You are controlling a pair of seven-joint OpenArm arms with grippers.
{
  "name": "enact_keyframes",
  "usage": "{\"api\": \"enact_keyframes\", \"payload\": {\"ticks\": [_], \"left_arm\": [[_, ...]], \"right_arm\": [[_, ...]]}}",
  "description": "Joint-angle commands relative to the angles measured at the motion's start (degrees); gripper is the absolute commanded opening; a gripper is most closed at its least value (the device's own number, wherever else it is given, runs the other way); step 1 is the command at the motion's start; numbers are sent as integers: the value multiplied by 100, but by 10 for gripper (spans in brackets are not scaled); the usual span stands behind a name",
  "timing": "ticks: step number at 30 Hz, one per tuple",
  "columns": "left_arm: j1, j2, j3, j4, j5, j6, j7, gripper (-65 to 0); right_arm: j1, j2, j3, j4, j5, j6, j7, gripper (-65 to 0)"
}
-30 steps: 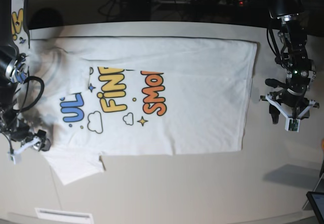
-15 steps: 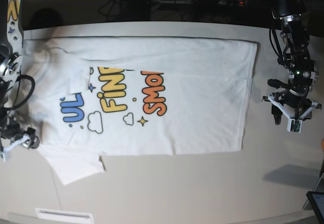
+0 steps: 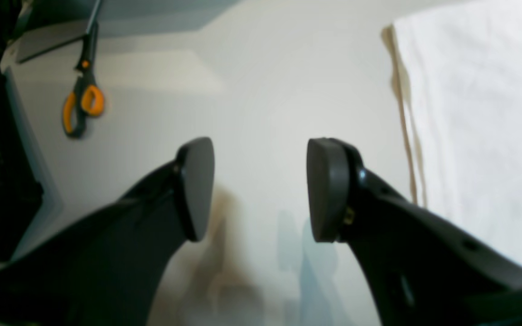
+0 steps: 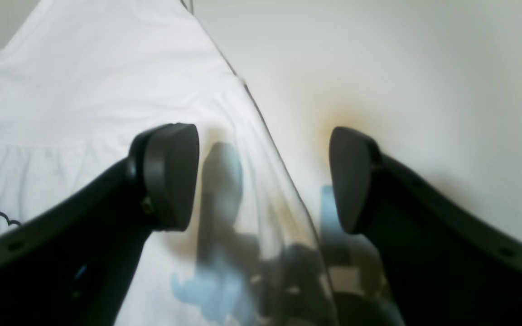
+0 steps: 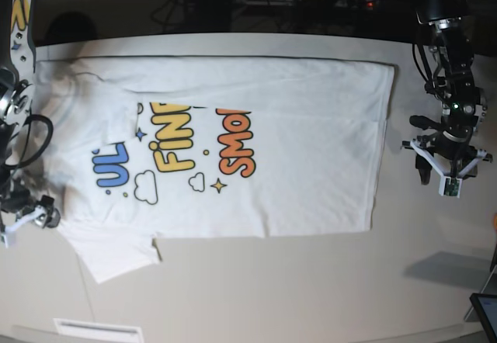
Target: Fold the T-shirt properly
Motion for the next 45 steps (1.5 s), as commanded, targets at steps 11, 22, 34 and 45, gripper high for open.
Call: {"api": "enact_keyframes", "payload": {"ticks": [11,22,34,45], "left_arm": [[27,-133,-45,344,-26,56,-146,-339],[-8,-125,-45,282,-26,56,-128,-339],[-236,-107,-45,-157,-61,56,-111,-333],[-1116,-37,-757,-1212,-1942,47,91,-311]], "right_arm": [[35,-85,8,-161,64,42,132,-215],[9,-217,0,-161,64,77,115,-222],[0,-472,0,-56,56,59,141,-326],[-123,-463,0,15,56,59,123,-646]]}}
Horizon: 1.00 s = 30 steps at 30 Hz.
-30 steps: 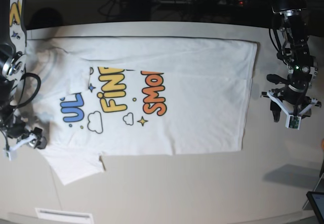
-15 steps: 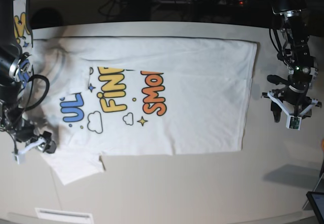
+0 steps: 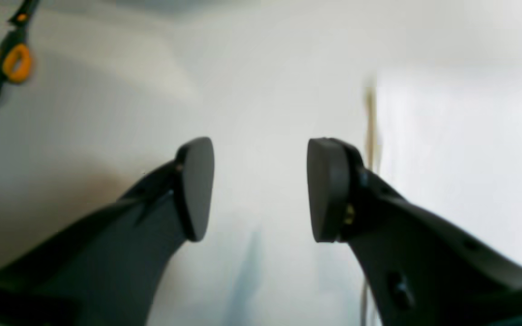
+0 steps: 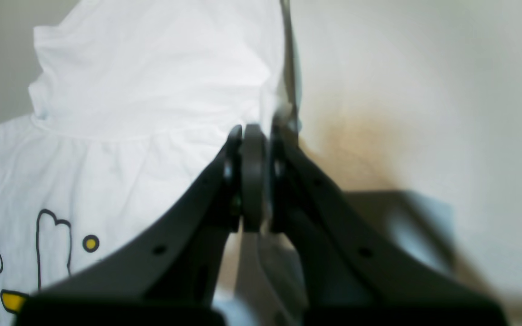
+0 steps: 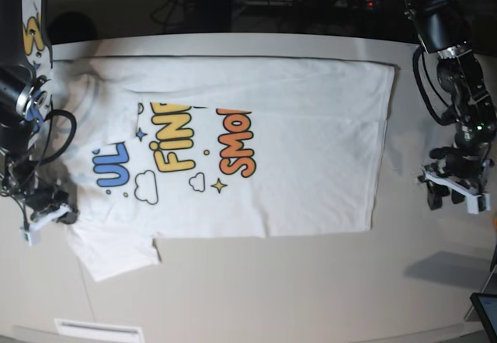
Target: Fold the T-shirt properly
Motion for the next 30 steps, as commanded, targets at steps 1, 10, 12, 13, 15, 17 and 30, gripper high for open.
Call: {"api": "enact_keyframes", "payload": {"ticks": [1,10,12,13,15,17,30], "left_arm": [[-183,-146,-131,-89,-274,36,141,-277],[-1273,-146,-166,-1689,-696,-562,308,-104],[-1581,-137,45,-2129,-687,-632,308,-104],[-1721,-137,256,-2349,-687,-632,308,-104],[-1950,-146,678,-2744,-687,-632,281,-104],[-2179,-137,968,-3061,-687,-632,281,-104],[-3058,223,1179,-4582,-687,-632,-53,-106]], "right_arm": [[85,49,-7,52,-100,-6,-137,-647],[67,40,-7,52,-100,-6,-128,-647],[67,40,-7,52,-100,-6,-128,-647],[67,40,-7,52,-100,-6,-128,-647],[67,57,-7,52,-100,-6,-128,-647],[67,66,-7,52,-100,-6,-128,-647],[67,84,-7,52,-100,12,-146,-647]]}}
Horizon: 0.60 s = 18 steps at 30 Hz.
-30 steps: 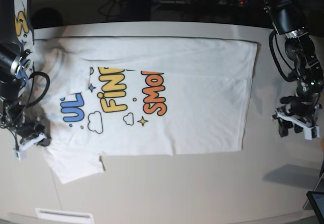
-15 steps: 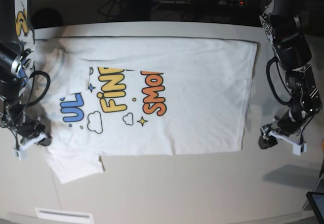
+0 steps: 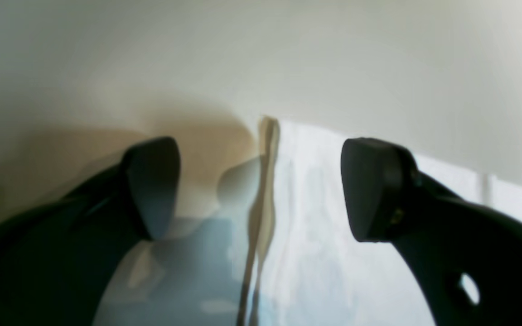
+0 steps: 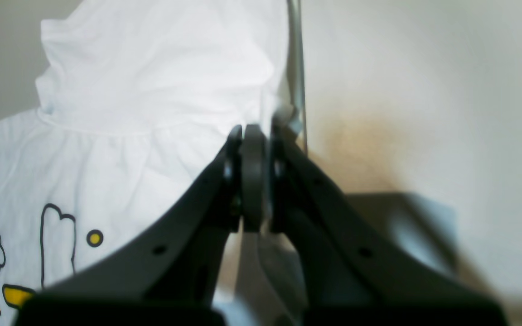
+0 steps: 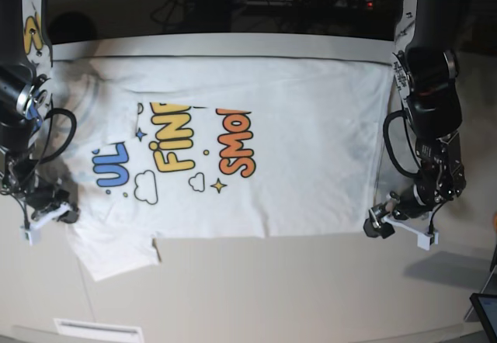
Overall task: Fold the T-shirt properly
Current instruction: 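Lower the left gripper onto the other hem corner and pinch it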
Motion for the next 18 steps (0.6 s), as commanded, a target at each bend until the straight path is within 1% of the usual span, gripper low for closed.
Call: {"api": "enact_keyframes", "payload": {"ticks": [1,5,7,10,14,18], "left_arm": [[-274,-70,-14,-87,-84,-20,-143,-106],[-449,9,65,-606,-40,-20,-266,-106],[-458,53,364,-579,162,-20,-266,-106],[-458,256,689,-579,241,-20,-266,-106],[-405,440,759,-579,250,-20,-266,-106],[-388,502,759,-588,259,-20,-266,-107]], "right_arm": [[102,82,-7,41,-121,-54,-161,-647],[102,82,-7,50,-121,-54,-161,-647],[102,82,-7,59,-121,-54,-161,-647],[76,82,-7,243,-121,-54,-170,-647],[-12,82,-7,410,-121,-54,-178,-647],[-30,82,-16,419,-121,-54,-178,-647]]}}
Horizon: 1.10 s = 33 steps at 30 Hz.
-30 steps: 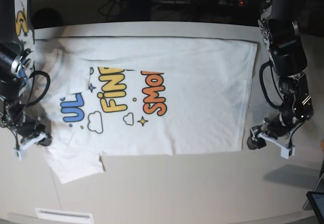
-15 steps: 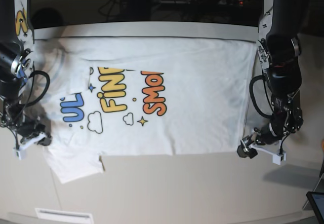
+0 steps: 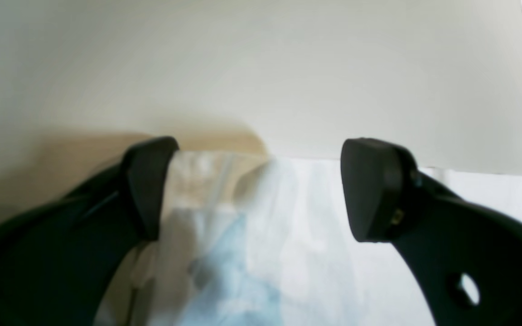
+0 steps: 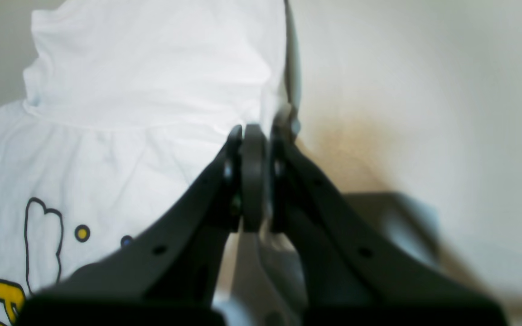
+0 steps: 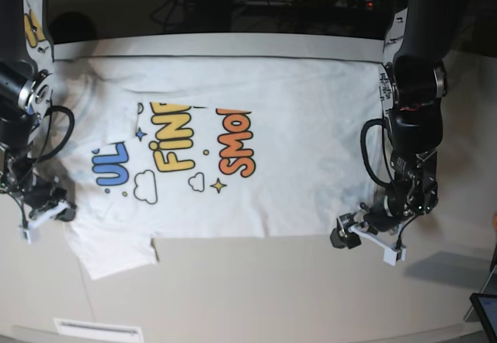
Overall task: Fold the T-shirt properly
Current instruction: 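Lower the left gripper onto the other hem corner and pinch it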
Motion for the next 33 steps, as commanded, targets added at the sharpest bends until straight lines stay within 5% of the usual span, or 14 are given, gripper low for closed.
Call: {"api": "enact_keyframes", "payload": {"ticks": [1,5,10,12,18,20,33], "left_arm": [[-38,3,19,-13,71,26,281,-109],[-38,12,19,-13,71,26,281,-165],[-38,-5,27,-48,71,26,281,-495],[-3,-32,27,-39,71,26,281,-581],[173,-155,27,215,79,26,316,-593],[278,-216,19,453,79,26,316,-650],[850,-419,19,1851,79,26,773,-650]], "right_arm": [[117,84,-14,76,-93,-52,-52,-647],[117,84,-14,76,-93,-52,-52,-647],[117,66,-14,76,-93,-52,-52,-647],[117,49,-14,76,-93,-52,-52,-647],[117,31,-5,85,-93,-43,45,-647],[117,31,-5,85,-93,-43,274,-647],[-77,-154,-5,94,-93,-26,1381,-647]]}}
